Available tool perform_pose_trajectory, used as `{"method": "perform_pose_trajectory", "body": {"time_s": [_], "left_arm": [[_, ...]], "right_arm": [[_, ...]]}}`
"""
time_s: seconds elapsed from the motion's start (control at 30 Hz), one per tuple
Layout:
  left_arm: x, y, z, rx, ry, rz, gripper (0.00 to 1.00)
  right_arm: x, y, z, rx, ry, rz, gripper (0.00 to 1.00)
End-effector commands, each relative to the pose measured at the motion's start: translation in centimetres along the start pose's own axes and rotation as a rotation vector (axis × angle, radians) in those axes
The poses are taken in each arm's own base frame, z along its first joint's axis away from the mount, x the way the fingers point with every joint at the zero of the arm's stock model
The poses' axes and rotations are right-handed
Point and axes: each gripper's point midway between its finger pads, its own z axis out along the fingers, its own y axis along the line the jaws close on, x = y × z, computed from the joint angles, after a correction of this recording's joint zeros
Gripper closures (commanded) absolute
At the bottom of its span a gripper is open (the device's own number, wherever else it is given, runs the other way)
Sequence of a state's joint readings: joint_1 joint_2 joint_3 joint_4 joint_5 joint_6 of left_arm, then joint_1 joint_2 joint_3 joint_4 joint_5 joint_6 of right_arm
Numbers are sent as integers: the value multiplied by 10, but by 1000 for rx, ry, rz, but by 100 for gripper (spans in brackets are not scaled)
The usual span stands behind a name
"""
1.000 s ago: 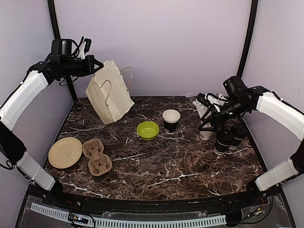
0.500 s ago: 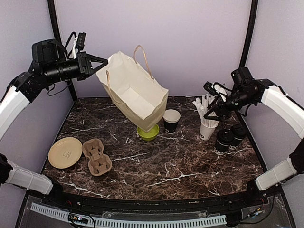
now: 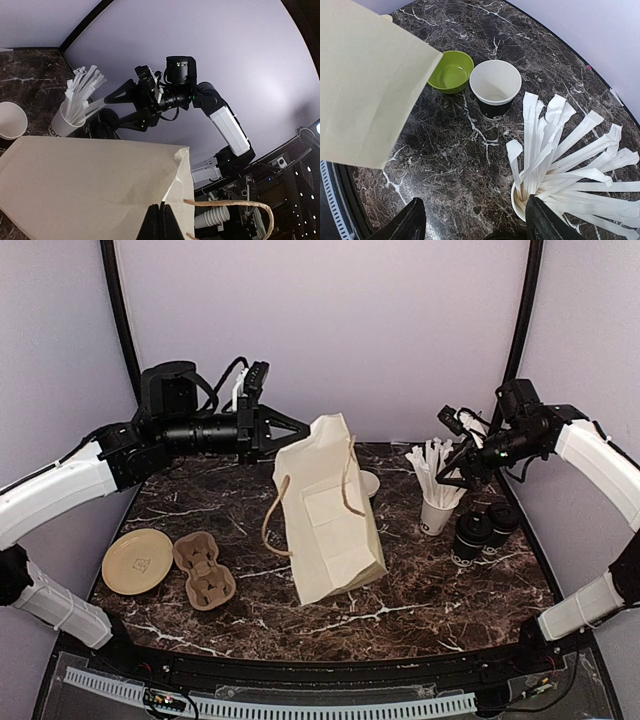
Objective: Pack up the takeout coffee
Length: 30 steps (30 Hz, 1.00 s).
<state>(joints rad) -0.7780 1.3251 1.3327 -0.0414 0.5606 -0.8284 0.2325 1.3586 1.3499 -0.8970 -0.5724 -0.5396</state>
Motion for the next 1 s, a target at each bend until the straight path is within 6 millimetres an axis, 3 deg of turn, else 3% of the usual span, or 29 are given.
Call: {"method": "perform_pose_trajectory", "body": {"time_s": [0.0, 0.33, 0.6, 0.67, 0.8, 0.9, 0.97], "left_arm": [[-3, -4, 11, 84, -35, -110, 100], [17, 49, 37, -24, 17, -324, 100], [30, 74, 45, -55, 15, -429, 100], [28, 79, 42, -81, -8, -432, 100], [24, 91, 36, -143, -69, -421, 100], [21, 94, 39, -155, -73, -396, 98], [19, 97, 40, -170, -81, -384, 88]], "right_arm": [[-14, 0, -9, 8, -51, -5, 32], [-9, 2, -10, 14, -40, -7, 31], [-23, 12, -20, -24, -84, 1, 29], [-32, 28, -28, -91, -122, -11, 22], [-53, 81, -48, -288, -207, -115, 6], [-69, 102, -44, -271, -202, -197, 1], [-84, 109, -35, -240, -193, -222, 2]]}}
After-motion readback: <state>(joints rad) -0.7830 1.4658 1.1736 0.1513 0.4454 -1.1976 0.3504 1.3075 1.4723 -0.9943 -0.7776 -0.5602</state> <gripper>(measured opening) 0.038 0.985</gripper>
